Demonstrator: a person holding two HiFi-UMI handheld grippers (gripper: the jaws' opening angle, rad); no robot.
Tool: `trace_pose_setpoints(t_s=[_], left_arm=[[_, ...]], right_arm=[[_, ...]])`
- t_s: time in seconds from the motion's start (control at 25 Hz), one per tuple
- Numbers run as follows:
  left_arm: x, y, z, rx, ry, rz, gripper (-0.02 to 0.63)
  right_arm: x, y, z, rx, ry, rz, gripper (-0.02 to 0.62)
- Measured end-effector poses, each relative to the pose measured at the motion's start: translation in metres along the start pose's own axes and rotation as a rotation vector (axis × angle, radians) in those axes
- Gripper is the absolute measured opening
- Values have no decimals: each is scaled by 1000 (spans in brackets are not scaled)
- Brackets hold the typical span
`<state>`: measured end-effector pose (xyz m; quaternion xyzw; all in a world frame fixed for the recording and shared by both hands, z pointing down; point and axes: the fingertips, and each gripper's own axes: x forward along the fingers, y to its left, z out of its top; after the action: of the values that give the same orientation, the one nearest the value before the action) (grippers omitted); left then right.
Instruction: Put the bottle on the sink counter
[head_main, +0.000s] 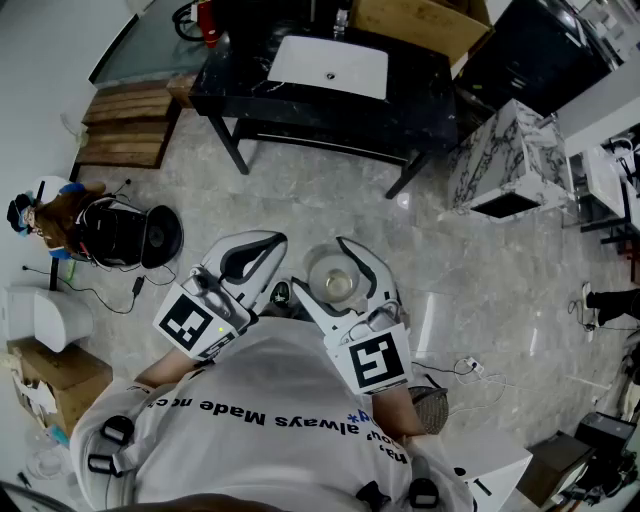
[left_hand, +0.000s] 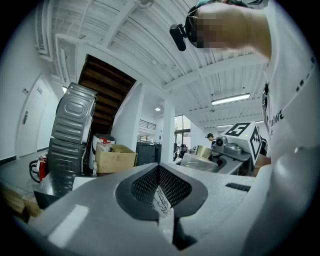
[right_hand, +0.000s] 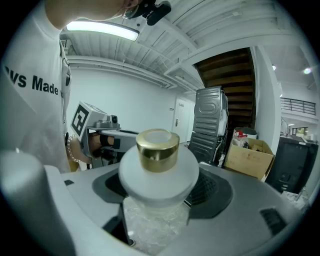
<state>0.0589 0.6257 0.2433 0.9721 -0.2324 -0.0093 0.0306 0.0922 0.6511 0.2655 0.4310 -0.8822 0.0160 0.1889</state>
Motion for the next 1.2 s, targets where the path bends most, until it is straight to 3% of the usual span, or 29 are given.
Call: trace_pose_setpoints(t_s=[0.52, 1.2], left_arm=[[-21, 21, 6, 0, -12, -6, 3], [-68, 88, 9, 0, -18, 14, 3]], right_arm=[[18, 13, 17, 0, -6, -3, 336], [89, 37, 48, -8, -17, 25, 336]])
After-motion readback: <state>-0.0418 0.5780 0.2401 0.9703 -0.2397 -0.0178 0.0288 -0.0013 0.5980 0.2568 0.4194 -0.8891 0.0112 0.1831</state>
